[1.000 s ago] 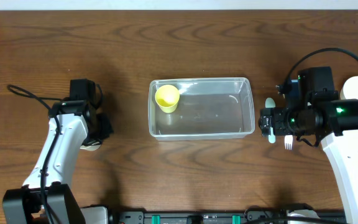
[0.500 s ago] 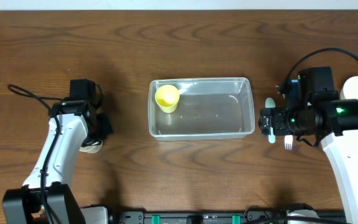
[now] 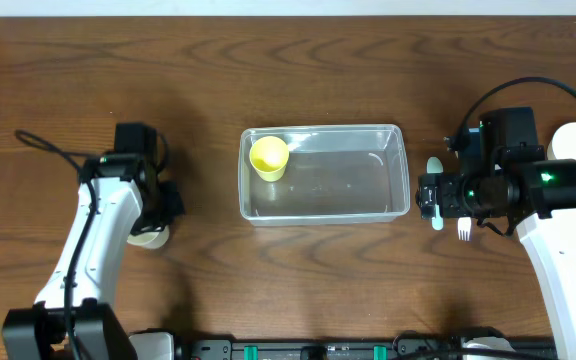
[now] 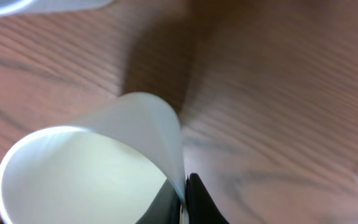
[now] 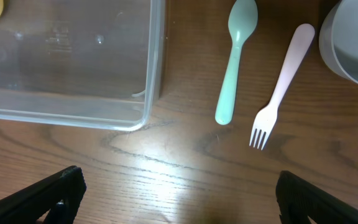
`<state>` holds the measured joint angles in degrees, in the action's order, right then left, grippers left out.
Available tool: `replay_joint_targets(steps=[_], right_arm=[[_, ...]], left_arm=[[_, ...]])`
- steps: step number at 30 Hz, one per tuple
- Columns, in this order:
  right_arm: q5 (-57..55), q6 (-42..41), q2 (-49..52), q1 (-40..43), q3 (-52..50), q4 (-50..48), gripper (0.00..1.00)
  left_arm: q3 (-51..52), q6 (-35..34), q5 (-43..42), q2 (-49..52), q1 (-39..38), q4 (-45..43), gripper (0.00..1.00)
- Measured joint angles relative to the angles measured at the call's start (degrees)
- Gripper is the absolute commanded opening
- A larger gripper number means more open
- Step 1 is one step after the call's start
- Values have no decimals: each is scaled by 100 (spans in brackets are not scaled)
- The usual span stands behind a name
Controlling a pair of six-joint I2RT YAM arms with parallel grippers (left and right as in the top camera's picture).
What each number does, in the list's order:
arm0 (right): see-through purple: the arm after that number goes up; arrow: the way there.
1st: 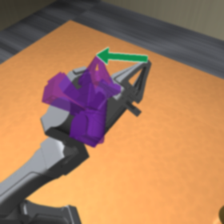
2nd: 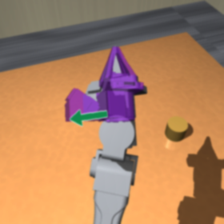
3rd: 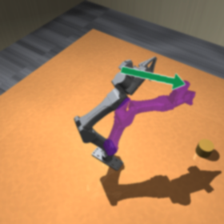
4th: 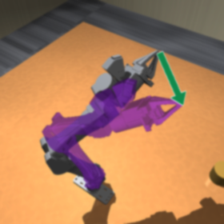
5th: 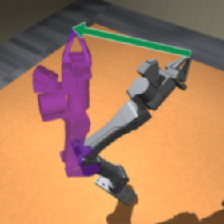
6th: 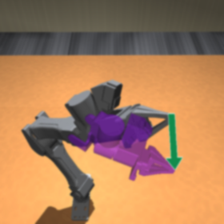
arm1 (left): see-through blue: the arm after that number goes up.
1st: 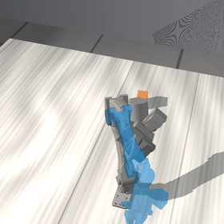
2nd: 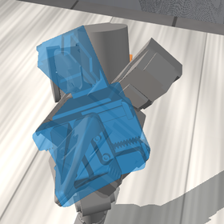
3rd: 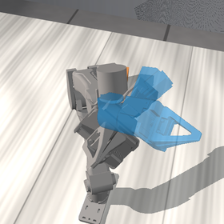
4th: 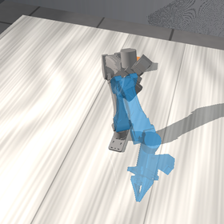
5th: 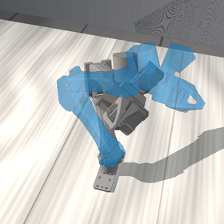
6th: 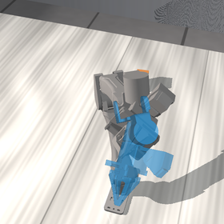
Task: Pack container
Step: 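Place the white cup in the container beside the yellow cup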
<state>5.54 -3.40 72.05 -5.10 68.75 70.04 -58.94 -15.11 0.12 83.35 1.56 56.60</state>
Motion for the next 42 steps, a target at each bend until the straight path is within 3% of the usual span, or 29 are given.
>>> replay_joint_targets(steps=[5, 9, 17, 31, 42], right_arm=[[0, 0, 0, 0, 9, -2, 99], [0, 0, 0, 0, 9, -2, 99], [2, 0, 0, 0, 9, -2, 99], [0, 0, 0, 0, 9, -2, 99], [2, 11, 0, 0, 9, -2, 99]], left_arm=[[-1532, 98, -39, -254, -863, 1016, 6], [-2468, 166, -57, -404, -1720, 1279, 6], [-2691, 186, -127, -146, -3084, 1106, 6], [-2691, 188, -149, 1576, -3591, 938, 6], [-2675, 188, -144, 2055, -3591, 822, 6]])
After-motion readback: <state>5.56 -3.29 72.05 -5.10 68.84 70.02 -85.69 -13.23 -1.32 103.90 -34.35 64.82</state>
